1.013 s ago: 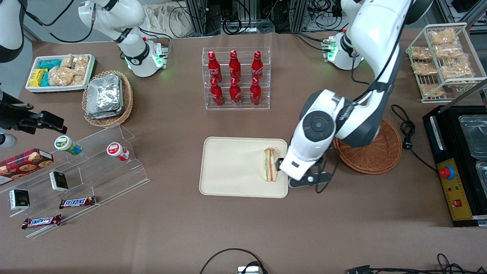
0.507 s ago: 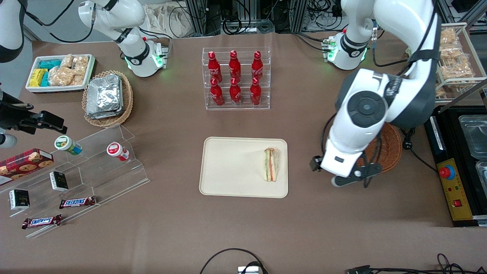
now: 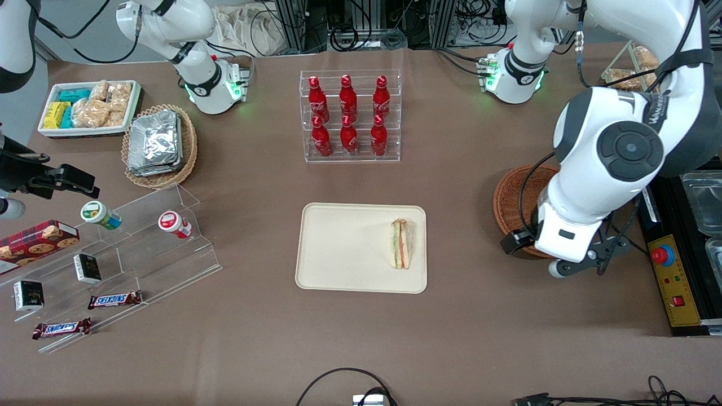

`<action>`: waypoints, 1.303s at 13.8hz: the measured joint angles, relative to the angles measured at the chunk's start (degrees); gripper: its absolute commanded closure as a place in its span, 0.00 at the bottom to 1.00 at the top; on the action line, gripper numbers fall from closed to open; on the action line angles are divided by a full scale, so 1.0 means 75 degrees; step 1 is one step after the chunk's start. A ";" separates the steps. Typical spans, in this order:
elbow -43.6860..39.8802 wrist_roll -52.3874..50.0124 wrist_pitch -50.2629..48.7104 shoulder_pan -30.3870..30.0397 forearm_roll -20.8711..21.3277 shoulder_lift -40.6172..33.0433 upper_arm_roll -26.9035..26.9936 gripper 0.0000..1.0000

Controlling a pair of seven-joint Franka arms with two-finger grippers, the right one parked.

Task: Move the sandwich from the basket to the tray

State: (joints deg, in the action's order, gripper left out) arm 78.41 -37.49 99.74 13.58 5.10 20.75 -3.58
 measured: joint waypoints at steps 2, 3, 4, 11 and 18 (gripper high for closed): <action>0.0010 0.0715 -0.0282 -0.0299 -0.0202 -0.0221 0.0013 0.00; 0.0042 0.1066 -0.0390 -0.0473 -0.0265 -0.0373 0.0023 0.00; 0.0123 0.1333 -0.0451 -0.0625 -0.0292 -0.0553 0.0031 0.00; 0.1036 0.3507 -0.0903 -0.1406 -0.0343 -0.1944 0.0043 0.00; 0.1327 0.5196 -0.1680 -0.2011 -0.0645 -0.2967 0.0045 0.00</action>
State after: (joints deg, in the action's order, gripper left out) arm 88.37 1.48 87.14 -1.51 0.27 -1.50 -3.24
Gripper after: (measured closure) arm 0.000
